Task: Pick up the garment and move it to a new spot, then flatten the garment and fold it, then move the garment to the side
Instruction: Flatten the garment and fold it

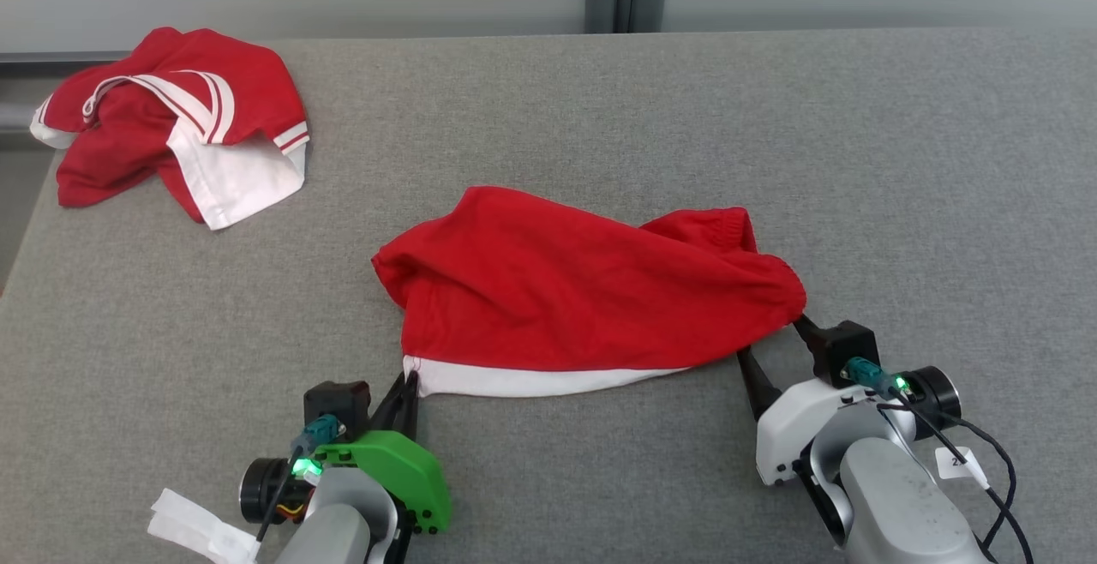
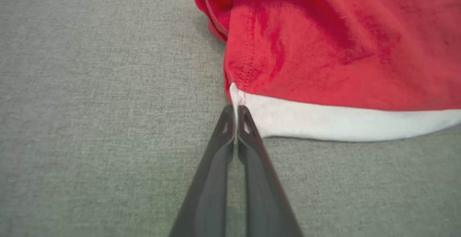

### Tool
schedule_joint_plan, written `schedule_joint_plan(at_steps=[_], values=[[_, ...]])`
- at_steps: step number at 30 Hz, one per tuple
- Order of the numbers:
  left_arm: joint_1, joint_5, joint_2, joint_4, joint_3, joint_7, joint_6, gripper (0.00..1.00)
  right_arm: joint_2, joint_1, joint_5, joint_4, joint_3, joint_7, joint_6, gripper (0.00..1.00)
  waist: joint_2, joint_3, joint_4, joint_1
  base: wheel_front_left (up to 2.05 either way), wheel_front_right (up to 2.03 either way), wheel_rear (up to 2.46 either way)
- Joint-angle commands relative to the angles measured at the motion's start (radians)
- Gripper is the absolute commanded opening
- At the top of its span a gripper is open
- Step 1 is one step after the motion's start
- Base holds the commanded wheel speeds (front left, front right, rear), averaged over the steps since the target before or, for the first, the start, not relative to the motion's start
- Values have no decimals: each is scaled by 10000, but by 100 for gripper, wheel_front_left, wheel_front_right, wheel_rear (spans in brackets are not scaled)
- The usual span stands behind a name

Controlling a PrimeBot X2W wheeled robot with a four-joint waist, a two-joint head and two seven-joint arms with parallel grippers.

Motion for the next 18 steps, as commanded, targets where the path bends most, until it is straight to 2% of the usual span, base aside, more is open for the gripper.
schedule_joint_plan(at_steps=[1, 5, 7, 8, 11, 14, 18], values=[[-144, -67, 20, -28, -29, -75, 37, 0, -33, -26, 68, -130, 26, -37, -7, 100, 0, -10, -10, 0, 0, 0, 0], [-106, -114, 31, -71, -38, -104, 78, 0, -33, 119, 112, -509, 162, -37, -7, 100, 0, -14, -59, 0, 0, 0, 0], [-106, -146, 60, -90, -38, -115, 87, 0, -41, 155, 170, -644, 246, -36, -7, 85, 0, -1, -94, 0, 0, 0, 0], [-107, -150, 77, -99, -42, -117, 92, 0, -55, 168, 196, -711, 292, -36, -7, 53, 0, 7, -115, 0, 0, 0, 0], [-106, -172, 90, -124, -63, -103, 119, 0, -66, 185, 274, -824, 415, -37, -7, 35, 0, 24, -164, 0, 0, 0, 0], [-113, -215, 115, -157, -68, -105, 132, 0, -101, 176, 375, -757, 533, -37, -7, 0, 0, 40, -205, 0, 0, 0, 0], [-112, -262, 163, -259, -16, -202, 197, 0, -134, 134, 518, -691, 633, -38, -7, 0, 0, 25, -266, 0, 0, 0, 0]])
